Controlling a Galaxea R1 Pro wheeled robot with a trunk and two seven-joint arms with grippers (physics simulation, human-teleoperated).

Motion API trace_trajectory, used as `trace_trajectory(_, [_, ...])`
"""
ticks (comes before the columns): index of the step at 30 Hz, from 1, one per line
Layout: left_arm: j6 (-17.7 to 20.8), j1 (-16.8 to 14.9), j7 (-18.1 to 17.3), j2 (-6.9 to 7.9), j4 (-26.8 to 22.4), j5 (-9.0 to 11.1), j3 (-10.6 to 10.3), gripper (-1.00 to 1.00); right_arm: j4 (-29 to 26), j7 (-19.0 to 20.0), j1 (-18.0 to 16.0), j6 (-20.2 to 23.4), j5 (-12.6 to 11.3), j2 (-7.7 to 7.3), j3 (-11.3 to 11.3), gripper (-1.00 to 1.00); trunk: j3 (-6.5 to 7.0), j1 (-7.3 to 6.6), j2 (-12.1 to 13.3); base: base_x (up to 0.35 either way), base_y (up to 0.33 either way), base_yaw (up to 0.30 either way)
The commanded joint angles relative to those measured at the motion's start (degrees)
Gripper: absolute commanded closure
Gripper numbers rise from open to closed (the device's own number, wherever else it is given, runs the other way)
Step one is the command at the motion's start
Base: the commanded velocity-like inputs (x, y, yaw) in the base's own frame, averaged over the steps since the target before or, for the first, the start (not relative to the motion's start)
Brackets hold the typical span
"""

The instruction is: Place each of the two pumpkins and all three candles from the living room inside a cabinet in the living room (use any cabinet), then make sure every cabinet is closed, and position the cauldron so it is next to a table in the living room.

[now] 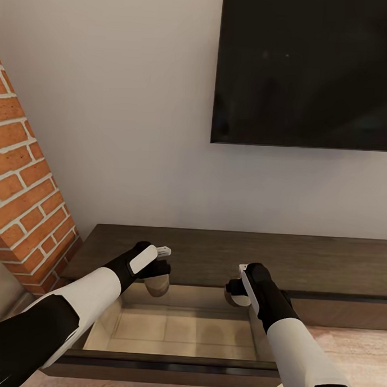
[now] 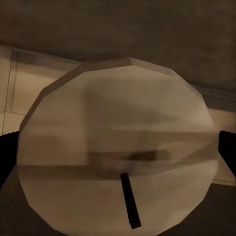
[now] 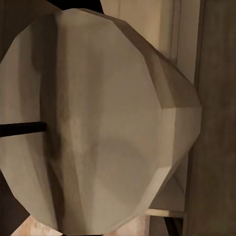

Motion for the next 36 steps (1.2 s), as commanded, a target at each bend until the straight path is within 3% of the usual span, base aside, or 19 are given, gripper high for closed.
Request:
trace_trajectory(1, [0.0,0.0,0.0,0.00,0.0,0.0,0.0,1.00,0.0,0.0,0.0,0.0,0.0,0.00,0.0,1.00,0.00,0.00,0.0,0.000,0.000,0.000])
trace_trajectory(19, [-0.2,0.0,0.0,-0.07,0.0,-0.1,-0.1,1.00,-0.2,-0.2,0.0,0.2,0.0,0.13,1.0,1.00,0.00,0.00,0.0,0.000,0.000,0.000])
trace_trajectory(22, [-0.2,0.1,0.2,-0.33,1.9,0.0,-0.1,1.00,5.7,-0.6,-1.0,0.2,-0.2,1.03,1.9,1.00,0.00,0.00,0.0,0.000,0.000,0.000])
trace_trajectory(25, [-0.3,0.1,0.2,-0.73,6.7,-0.1,0.0,1.00,16.0,-0.6,-5.0,-0.4,-0.1,1.60,1.9,1.00,0.00,0.00,0.0,0.000,0.000,0.000])
trace_trajectory(28, [-0.4,0.1,0.1,-0.82,8.6,-0.1,0.0,1.00,22.6,-0.7,-7.3,-3.2,-0.2,1.73,1.9,1.00,0.00,0.00,0.0,0.000,0.000,0.000])
trace_trajectory(36, [-0.7,0.8,0.1,-1.03,9.7,0.0,0.0,1.00,25.1,-0.7,-8.0,-4.8,-0.4,1.68,1.7,1.00,0.00,0.00,0.0,0.000,0.000,0.000])
